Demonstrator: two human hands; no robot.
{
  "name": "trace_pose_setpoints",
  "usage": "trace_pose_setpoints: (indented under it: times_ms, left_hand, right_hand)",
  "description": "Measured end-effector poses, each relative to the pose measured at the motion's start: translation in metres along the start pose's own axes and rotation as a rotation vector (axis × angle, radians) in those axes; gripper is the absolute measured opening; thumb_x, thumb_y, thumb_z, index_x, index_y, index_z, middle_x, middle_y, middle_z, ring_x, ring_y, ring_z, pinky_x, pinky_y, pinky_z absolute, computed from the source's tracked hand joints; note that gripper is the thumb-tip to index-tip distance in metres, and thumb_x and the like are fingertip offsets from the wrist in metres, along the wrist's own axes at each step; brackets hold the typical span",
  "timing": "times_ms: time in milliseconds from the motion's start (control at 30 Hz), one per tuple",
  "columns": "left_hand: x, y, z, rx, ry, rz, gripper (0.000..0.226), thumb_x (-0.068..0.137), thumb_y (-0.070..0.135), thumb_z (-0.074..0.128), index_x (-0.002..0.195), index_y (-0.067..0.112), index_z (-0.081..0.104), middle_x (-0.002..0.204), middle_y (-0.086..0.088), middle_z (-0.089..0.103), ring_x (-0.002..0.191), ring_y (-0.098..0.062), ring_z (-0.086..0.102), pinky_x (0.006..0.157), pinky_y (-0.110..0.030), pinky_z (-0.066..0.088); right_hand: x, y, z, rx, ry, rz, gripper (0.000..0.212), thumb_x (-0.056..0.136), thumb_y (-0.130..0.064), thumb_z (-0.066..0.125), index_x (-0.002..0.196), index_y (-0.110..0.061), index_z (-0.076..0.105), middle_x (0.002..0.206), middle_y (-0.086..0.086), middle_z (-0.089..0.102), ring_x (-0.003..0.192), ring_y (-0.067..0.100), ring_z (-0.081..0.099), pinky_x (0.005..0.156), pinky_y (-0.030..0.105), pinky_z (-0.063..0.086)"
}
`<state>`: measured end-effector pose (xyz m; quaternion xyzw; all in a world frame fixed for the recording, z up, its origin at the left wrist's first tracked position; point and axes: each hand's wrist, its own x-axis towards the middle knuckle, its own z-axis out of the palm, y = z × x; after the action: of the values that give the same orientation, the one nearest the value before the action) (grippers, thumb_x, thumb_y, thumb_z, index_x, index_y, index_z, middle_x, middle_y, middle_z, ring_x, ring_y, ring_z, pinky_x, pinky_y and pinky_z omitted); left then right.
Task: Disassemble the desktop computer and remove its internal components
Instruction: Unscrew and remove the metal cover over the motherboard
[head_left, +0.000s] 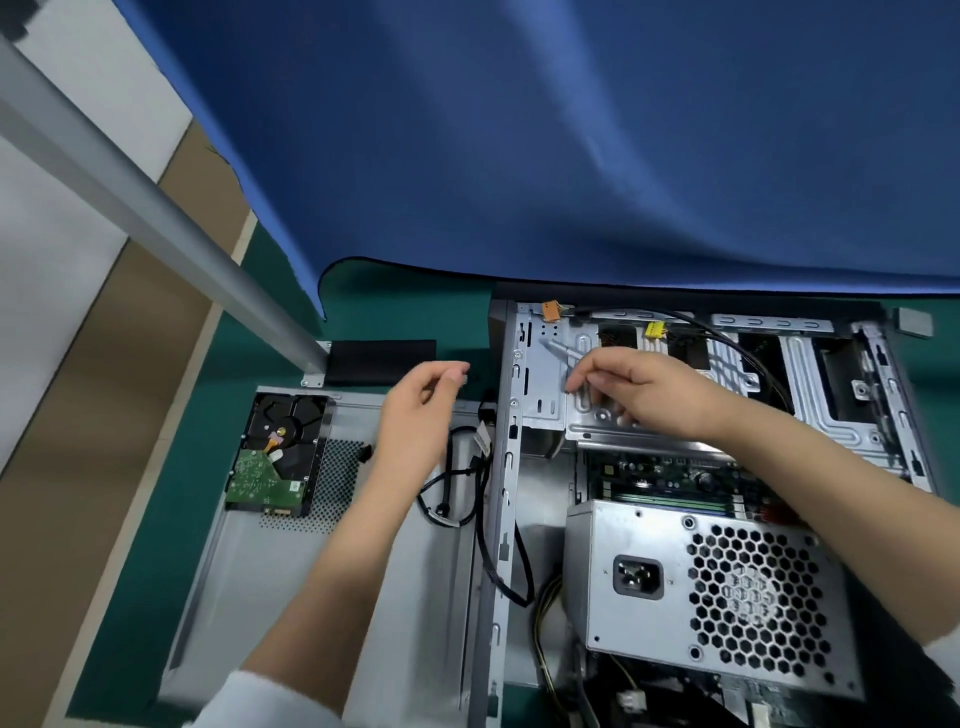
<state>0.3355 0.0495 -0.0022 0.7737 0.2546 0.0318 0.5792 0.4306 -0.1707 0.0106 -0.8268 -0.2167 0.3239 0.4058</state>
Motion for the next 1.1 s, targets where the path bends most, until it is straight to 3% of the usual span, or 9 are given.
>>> trace_pose_setpoints:
  times_ms: [167, 267, 333, 400, 500, 700, 867, 1000, 1100]
  left_hand:
    - [-0.067, 0.024, 0.03, 0.08, -0.089, 0.172, 0.019, 0.096, 0.032, 0.05, 0.112, 0.032, 0.06, 0.113, 0.015, 0.056, 0.107, 0.004, 0.051, 0.09, -0.012, 0.039]
    - [-0.102, 0.029, 0.052, 0.094, -0.279, 0.239, 0.023, 0.096, 0.04, 0.047, 0.116, 0.036, 0.057, 0.115, 0.021, 0.054, 0.113, 0.004, 0.048, 0.095, -0.012, 0.038]
    - [-0.118, 0.028, 0.068, 0.112, -0.374, 0.243, 0.021, 0.096, 0.039, 0.047, 0.113, 0.038, 0.058, 0.112, 0.025, 0.053, 0.111, 0.009, 0.048, 0.091, -0.003, 0.034]
    - [-0.126, 0.028, 0.078, 0.117, -0.367, 0.223, 0.014, 0.096, 0.037, 0.047, 0.104, 0.04, 0.058, 0.106, 0.025, 0.053, 0.105, 0.012, 0.048, 0.084, 0.001, 0.032]
    - [-0.124, 0.029, 0.08, 0.101, -0.348, 0.195, 0.01, 0.095, 0.035, 0.049, 0.092, 0.038, 0.058, 0.1, 0.02, 0.056, 0.097, 0.011, 0.051, 0.078, 0.0, 0.033]
    - [-0.123, 0.031, 0.079, 0.102, -0.346, 0.205, 0.01, 0.095, 0.035, 0.05, 0.089, 0.035, 0.059, 0.098, 0.017, 0.058, 0.094, 0.009, 0.052, 0.082, -0.007, 0.039]
    - [-0.124, 0.032, 0.079, 0.082, -0.341, 0.176, 0.011, 0.094, 0.037, 0.051, 0.086, 0.037, 0.058, 0.097, 0.016, 0.057, 0.091, 0.004, 0.054, 0.088, -0.038, 0.051]
    - [-0.126, 0.033, 0.081, 0.081, -0.322, 0.175, 0.011, 0.094, 0.038, 0.051, 0.085, 0.037, 0.058, 0.097, 0.016, 0.058, 0.092, 0.004, 0.054, 0.091, -0.039, 0.049]
    - [-0.127, 0.032, 0.081, 0.08, -0.315, 0.184, 0.011, 0.094, 0.036, 0.052, 0.086, 0.036, 0.058, 0.098, 0.015, 0.059, 0.093, 0.005, 0.054, 0.092, -0.035, 0.048]
  right_hand:
    - [-0.032, -0.01, 0.006, -0.018, -0.032, -0.063, 0.031, 0.1, -0.014, 0.042, 0.096, -0.034, 0.066, 0.084, -0.012, 0.062, 0.074, -0.004, 0.055, 0.069, 0.013, 0.043]
    - [-0.058, -0.009, 0.004, -0.068, -0.013, -0.038, 0.027, 0.1, -0.016, 0.043, 0.101, -0.034, 0.063, 0.09, -0.007, 0.066, 0.086, 0.012, 0.061, 0.081, 0.03, 0.05]
    - [-0.076, -0.004, 0.0, -0.094, 0.028, -0.037, 0.026, 0.101, -0.02, 0.041, 0.112, -0.04, 0.055, 0.089, -0.006, 0.065, 0.074, 0.009, 0.06, 0.073, 0.027, 0.05]
    - [-0.089, 0.006, -0.006, -0.184, 0.106, -0.025, 0.028, 0.101, -0.026, 0.039, 0.123, -0.042, 0.038, 0.091, -0.008, 0.063, 0.068, 0.003, 0.056, 0.069, 0.024, 0.047]
    - [-0.099, 0.025, -0.02, -0.308, 0.223, 0.052, 0.014, 0.1, -0.029, 0.041, 0.109, -0.032, 0.03, 0.099, -0.003, 0.063, 0.085, 0.02, 0.062, 0.081, 0.039, 0.048]
    - [-0.088, 0.046, -0.033, -0.232, 0.245, 0.098, 0.021, 0.096, -0.02, 0.05, 0.081, -0.034, 0.047, 0.096, 0.002, 0.054, 0.091, 0.013, 0.05, 0.073, 0.027, 0.039]
    - [-0.083, 0.048, -0.024, -0.296, 0.238, 0.077, 0.014, 0.091, -0.023, 0.061, 0.081, -0.029, 0.054, 0.096, -0.004, 0.061, 0.105, 0.018, 0.044, 0.089, 0.033, 0.041]
    - [-0.086, 0.051, -0.022, -0.373, 0.258, 0.078, 0.002, 0.088, -0.025, 0.066, 0.087, -0.025, 0.063, 0.096, 0.0, 0.06, 0.103, 0.02, 0.046, 0.084, 0.027, 0.037]
    - [-0.095, 0.042, -0.027, -0.298, 0.249, 0.084, 0.015, 0.089, -0.027, 0.064, 0.1, -0.017, 0.068, 0.09, -0.001, 0.058, 0.089, 0.019, 0.055, 0.075, 0.024, 0.041]
